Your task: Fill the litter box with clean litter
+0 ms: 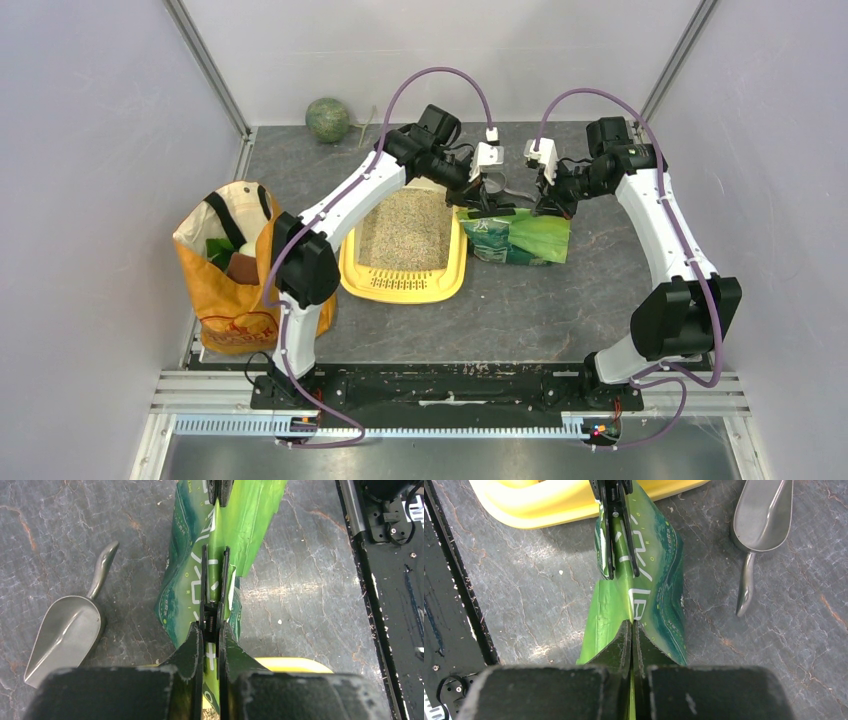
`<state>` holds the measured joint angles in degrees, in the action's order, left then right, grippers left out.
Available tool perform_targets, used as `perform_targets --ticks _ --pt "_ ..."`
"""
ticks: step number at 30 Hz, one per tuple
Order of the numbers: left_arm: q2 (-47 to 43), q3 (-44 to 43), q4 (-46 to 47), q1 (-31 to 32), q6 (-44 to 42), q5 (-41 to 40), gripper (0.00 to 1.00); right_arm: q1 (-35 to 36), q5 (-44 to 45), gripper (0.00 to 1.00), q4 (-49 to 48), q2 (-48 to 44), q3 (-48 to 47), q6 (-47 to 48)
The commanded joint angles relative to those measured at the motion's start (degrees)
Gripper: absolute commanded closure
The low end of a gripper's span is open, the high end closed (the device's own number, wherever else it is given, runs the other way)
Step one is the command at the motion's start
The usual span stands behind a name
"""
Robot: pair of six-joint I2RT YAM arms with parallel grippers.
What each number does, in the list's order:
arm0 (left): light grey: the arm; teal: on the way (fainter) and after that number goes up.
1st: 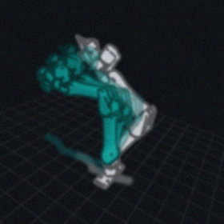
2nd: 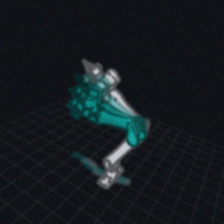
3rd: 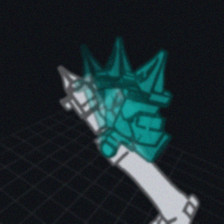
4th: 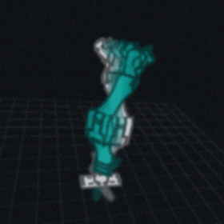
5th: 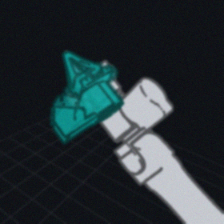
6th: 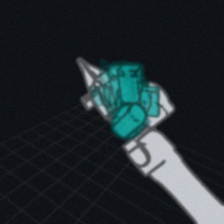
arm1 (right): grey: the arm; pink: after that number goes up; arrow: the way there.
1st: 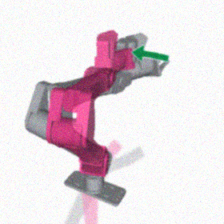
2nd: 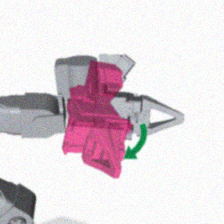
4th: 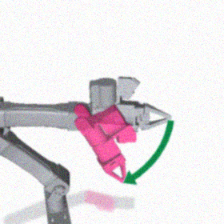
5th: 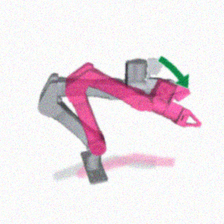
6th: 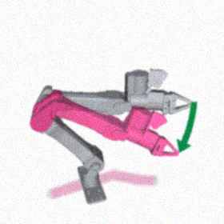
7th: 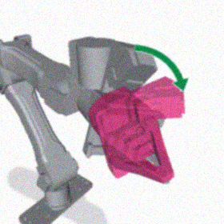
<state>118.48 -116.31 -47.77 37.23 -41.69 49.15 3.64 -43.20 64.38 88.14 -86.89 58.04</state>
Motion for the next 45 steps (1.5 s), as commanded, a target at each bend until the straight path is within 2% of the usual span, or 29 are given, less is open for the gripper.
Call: perform_targets --ticks 1,8,13,45 --pt "0.40 -2.11 -3.27 0.03 -4.32 -2.00 0.98 -0.24 -1.78 1.00 -0.59 -1.11 -0.29 1.01" --pt "2.44 -7.54 -10.42 0.79 -8.94 -7.07 0.98 -0.22 -2.06 1.00 -0.60 -1.03 -0.21 0.90" --pt "2.22 -8.14 -12.06 2.08 -10.41 -9.56 0.98 -0.24 -2.81 1.00 -0.81 -0.95 -0.20 0.43" --pt "3.44 -9.26 -13.32 5.48 -13.32 -17.06 0.98 -0.27 -3.48 1.00 -0.96 -1.17 -0.47 0.30"
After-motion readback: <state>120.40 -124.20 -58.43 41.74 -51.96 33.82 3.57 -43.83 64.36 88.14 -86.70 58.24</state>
